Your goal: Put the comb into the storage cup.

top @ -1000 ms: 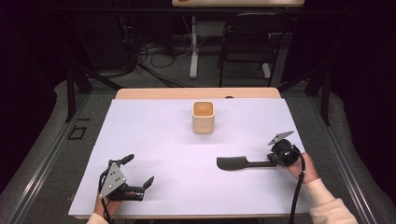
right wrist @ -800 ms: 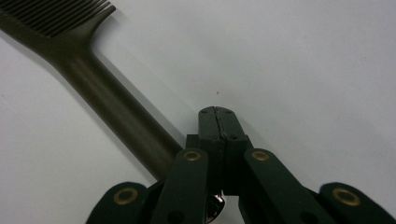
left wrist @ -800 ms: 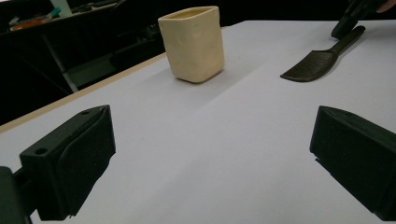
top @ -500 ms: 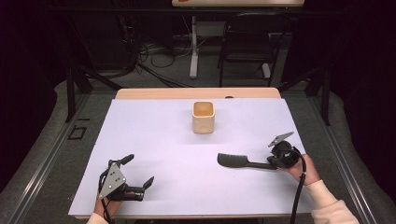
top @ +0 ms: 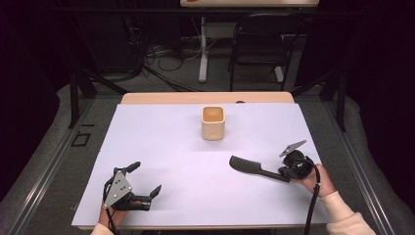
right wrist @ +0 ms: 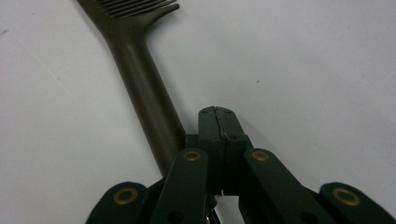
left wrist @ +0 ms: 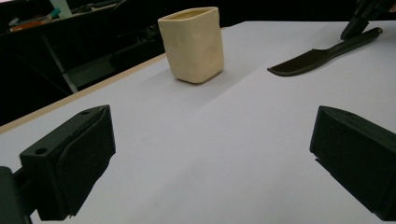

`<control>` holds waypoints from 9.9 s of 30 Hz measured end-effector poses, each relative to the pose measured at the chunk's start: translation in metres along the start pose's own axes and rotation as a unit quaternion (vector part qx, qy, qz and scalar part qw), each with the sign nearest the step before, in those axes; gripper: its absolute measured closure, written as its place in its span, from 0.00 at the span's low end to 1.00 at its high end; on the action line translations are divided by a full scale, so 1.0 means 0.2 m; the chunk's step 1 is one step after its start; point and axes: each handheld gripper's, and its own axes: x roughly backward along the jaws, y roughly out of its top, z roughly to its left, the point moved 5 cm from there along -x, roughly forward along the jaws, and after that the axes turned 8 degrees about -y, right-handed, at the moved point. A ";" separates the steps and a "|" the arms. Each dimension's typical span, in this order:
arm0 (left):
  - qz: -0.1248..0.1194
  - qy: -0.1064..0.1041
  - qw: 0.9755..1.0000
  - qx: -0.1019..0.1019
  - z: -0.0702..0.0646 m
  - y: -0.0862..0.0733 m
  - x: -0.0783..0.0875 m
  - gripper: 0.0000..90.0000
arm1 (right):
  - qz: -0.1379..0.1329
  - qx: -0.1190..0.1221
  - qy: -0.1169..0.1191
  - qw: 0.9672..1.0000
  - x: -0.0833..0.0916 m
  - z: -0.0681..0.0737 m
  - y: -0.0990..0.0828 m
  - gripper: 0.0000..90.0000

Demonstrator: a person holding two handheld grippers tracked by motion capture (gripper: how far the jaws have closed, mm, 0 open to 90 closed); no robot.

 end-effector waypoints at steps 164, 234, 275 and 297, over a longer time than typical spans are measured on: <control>-0.002 0.001 1.000 0.000 0.00 0.00 0.01 0.00 | -0.061 0.007 0.064 0.996 0.14 0.18 0.27 0.80; -0.002 0.007 1.000 0.003 0.01 0.00 0.01 0.00 | -0.215 -0.023 0.027 0.976 0.18 0.22 0.47 0.80; -0.002 0.007 1.000 0.004 0.01 0.00 0.02 0.00 | -0.252 -0.036 0.025 0.967 0.21 0.18 0.69 0.80; -0.003 0.007 1.000 0.006 0.01 0.00 0.01 0.00 | -0.261 -0.035 0.024 0.964 0.20 0.18 0.82 0.80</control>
